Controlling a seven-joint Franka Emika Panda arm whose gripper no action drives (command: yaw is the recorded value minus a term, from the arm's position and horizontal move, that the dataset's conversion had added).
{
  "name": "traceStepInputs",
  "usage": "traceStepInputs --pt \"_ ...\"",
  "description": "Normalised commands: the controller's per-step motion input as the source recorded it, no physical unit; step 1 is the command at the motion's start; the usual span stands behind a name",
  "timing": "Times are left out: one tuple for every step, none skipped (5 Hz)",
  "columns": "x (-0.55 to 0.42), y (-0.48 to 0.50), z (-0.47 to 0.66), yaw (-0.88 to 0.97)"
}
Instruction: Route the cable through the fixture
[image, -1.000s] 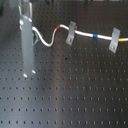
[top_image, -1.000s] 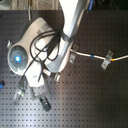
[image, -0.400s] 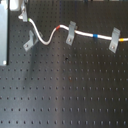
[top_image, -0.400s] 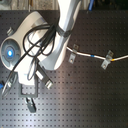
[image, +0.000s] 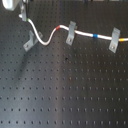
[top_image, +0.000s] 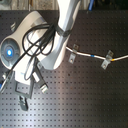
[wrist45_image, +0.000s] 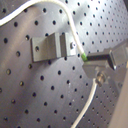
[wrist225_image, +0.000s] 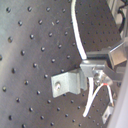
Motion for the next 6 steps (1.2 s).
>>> traceStepInputs --pt "-0.008 -0.033 0.00 0.84" --pt "0.012 -0.146 0.07 0.72" --pt "-0.005 -0.181 0.09 0.69" --pt "0.083 -0.047 -0.07 0.12" --pt "0.067 -0.042 0.17 0.00" --pt "0.009 -0.198 0.37 0.00"
